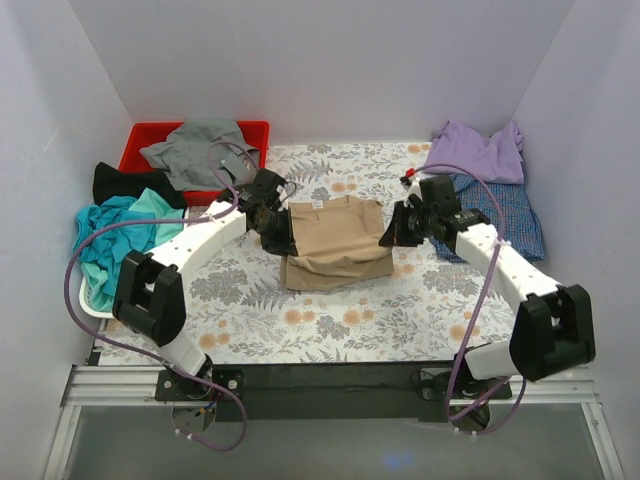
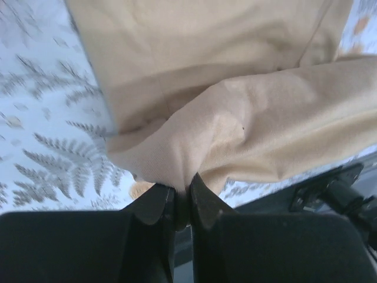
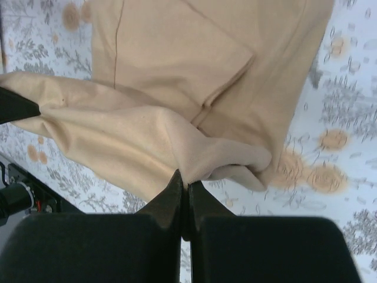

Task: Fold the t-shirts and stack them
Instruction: Fold the tshirt

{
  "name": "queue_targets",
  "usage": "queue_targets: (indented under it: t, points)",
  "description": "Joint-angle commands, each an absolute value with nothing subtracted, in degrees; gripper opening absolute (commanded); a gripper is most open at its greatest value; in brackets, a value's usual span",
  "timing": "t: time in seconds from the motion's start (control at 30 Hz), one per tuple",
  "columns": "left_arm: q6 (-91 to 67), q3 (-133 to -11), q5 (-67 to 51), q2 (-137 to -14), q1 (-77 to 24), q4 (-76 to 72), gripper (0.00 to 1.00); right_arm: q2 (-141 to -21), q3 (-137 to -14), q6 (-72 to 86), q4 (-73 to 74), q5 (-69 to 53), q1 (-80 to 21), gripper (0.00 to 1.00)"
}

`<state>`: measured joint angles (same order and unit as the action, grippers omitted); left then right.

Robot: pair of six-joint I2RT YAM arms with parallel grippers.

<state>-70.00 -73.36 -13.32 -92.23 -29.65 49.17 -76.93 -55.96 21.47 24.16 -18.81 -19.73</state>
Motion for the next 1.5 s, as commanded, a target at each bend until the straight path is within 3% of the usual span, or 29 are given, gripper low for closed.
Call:
queue_targets:
  t: [0.0, 0.53, 0.63, 0.67, 0.77, 0.97, 1.2, 1.37, 1.47]
  points:
    - [-66.54, -79.61, -11.95, -95.7, -24.45, 47.82, 0.0, -83.73, -64.15, 18.2, 20.13, -18.98, -19.51, 0.01]
    - [-63.54, -101.25, -18.62, -121.72, -16.88, 41.76, 0.0, -115.74, -95.34, 14.68, 20.47, -20.84, -16.0, 0.04]
    - [-63.81, -103.53, -20.03, -124.18, -15.56, 38.94, 0.01, -119.61, -97.9, 13.45, 21.44, -16.45, -15.91, 0.27]
    - [-63.81, -105.62, -19.86, -124.62, -14.86, 38.5, 0.08, -120.14, -98.52, 11.88, 21.36, -15.3, -15.91, 0.36]
    - [-63.98, -107.66, -18.03, -124.98, -13.45, 35.79, 0.14, -119.71, -98.26, 9.42, 17.85, -10.73, -15.91, 0.48]
    - [-62.32, -109.6, -14.85, -121.03, -12.83, 32.87, 0.22, -112.26, -93.96, 5.63, 11.51, -8.17, -15.91, 0.51]
    - [-63.02, -103.71, -13.45, -114.7, -12.83, 30.24, 0.25, -107.23, -90.62, 6.5, 11.87, -15.9, -17.13, 0.52]
    - [-61.35, -107.22, -8.27, -115.22, -12.83, 33.56, 0.29, -108.28, -90.0, 8.79, 12.66, -21.18, -19.59, 0.52]
    - [-60.74, -106.71, -15.01, -114.79, -12.83, 33.75, 0.3, -110.03, -90.26, 9.4, 13.18, -23.38, -21.44, 0.51]
